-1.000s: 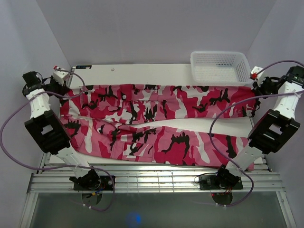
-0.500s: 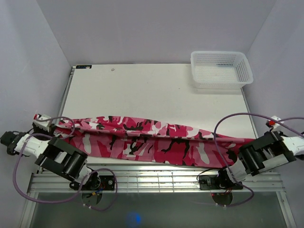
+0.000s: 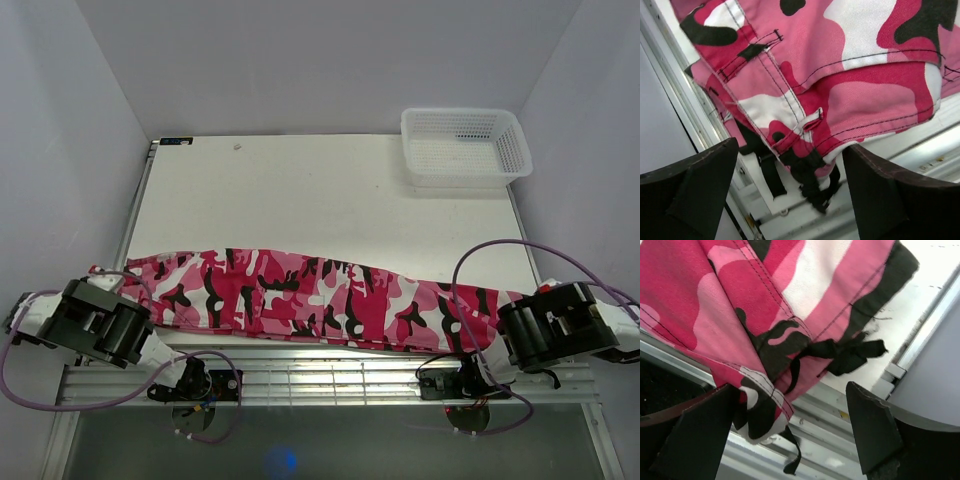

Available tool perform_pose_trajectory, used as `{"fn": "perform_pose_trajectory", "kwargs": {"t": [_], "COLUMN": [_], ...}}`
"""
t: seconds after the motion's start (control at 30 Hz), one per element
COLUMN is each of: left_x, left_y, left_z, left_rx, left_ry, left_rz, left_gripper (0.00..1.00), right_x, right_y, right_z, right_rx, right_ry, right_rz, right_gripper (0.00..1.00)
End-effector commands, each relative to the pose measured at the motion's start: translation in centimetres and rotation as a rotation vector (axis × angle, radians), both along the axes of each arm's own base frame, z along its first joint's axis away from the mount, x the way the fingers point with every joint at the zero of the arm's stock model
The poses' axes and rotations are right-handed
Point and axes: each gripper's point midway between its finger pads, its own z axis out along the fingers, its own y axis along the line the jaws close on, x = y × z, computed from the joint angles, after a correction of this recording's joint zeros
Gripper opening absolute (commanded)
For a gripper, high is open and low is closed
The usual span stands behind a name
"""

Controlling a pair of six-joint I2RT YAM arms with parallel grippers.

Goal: Fold and stack the trousers
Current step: Fold the trousers

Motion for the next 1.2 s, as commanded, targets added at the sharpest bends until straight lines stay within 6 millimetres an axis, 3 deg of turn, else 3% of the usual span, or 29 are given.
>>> {"fn": "perform_pose_trajectory", "kwargs": {"t": [0.0, 0.03, 0.07, 0.1, 0.17, 0.27, 0.33, 0.4, 0.47, 0.53, 0.57, 0.63, 0.67, 0.7, 0.77, 0.8, 0.87, 0.97, 1.0, 1.03, 1.17], "left_x": [-0.4, 0.3, 0.7, 1.0, 2.1, 2.5, 3.7, 4.8, 5.7, 6.5, 6.9, 6.4, 6.3, 6.3, 5.4, 5.5, 5.7, 6.9, 7.4, 7.8, 11.0], "left_y": [1.0, 2.4, 2.7, 3.2, 4.7, 4.4, 2.2, -1.2, -3.5, -6.5, -7.8, -8.4, -8.6, -8.8, -8.8, -8.7, -8.4, -7.7, -7.7, -7.6, -7.8], "left_z": [3.1, 5.2, 6.1, 7.2, 10.2, 12.1, 12.1, 10.7, 9.9, 7.4, 6.7, 3.9, 2.8, 1.8, -0.6, -1.2, -2.3, -3.2, -4.1, -4.5, -5.1], "left_rx": [0.131, 0.165, 0.142, 0.122, 0.173, 0.214, 0.158, 0.078, 0.037, 0.001, -0.006, -0.025, -0.034, -0.037, -0.089, -0.104, -0.151, -0.154, -0.169, -0.167, -0.135], "left_ry": [-0.027, -0.059, -0.074, -0.082, -0.14, -0.15, -0.098, -0.022, 0.027, 0.133, 0.156, 0.238, 0.277, 0.306, 0.415, 0.441, 0.507, 0.544, 0.572, 0.585, 0.607], "left_rz": [-0.139, -0.14, -0.127, -0.087, -0.056, -0.056, -0.067, -0.107, -0.1, -0.101, -0.125, -0.062, -0.052, -0.052, -0.005, 0.01, 0.051, 0.088, 0.115, 0.129, 0.172], "left_gripper": [0.97, 0.98, 0.98, 0.98, 0.98, 0.98, 0.98, 0.98, 0.97, 0.92, 0.91, 0.88, 0.86, 0.84, 0.79, 0.77, 0.74, 0.73, 0.71, 0.7, 0.68], "right_x": [3.8, 4.1, 4.6, 5.0, 5.4, 6.4, 7.9, 9.2, 8.7, 9.5, 8.3, 8.9, 7.3, 8.3, 8.3, 8.5, 9.4, 12.0, 14.0, 14.6, 19.3], "right_y": [-4.5, -4.7, -5.0, -6.5, -7.7, -9.2, -8.3, -5.6, -2.0, 1.0, 3.0, 4.1, 5.1, 5.0, 4.8, 5.3, 4.7, 3.8, 3.4, 3.5, 3.8], "right_z": [4.7, 5.7, 6.6, 8.5, 9.6, 11.4, 11.6, 10.9, 9.0, 8.1, 5.6, 4.1, 1.5, 0.8, -0.7, -1.5, -2.4, -3.2, -2.4, -3.4, -2.6], "right_rx": [-0.471, -0.462, -0.443, -0.478, -0.483, -0.485, -0.424, -0.304, -0.214, -0.237, -0.196, -0.283, -0.271, -0.334, -0.387, -0.385, -0.391, -0.381, -0.399, -0.363, -0.302], "right_ry": [-0.276, -0.291, -0.32, -0.323, -0.327, -0.358, -0.351, -0.3, -0.224, -0.194, -0.135, -0.118, -0.048, -0.061, -0.03, -0.022, 0.006, 0.055, 0.042, 0.081, 0.099], "right_rz": [0.616, 0.605, 0.58, 0.561, 0.505, 0.428, 0.407, 0.372, 0.379, 0.451, 0.465, 0.505, 0.525, 0.552, 0.556, 0.576, 0.537, 0.471, 0.464, 0.45, 0.359], "right_gripper": [0.98, 0.96, 0.95, 0.94, 0.94, 0.94, 0.95, 0.97, 0.9, 0.8, 0.78, 0.73, 0.71, 0.68, 0.68, 0.67, 0.67, 0.65, 0.63, 0.62, 0.57]}}
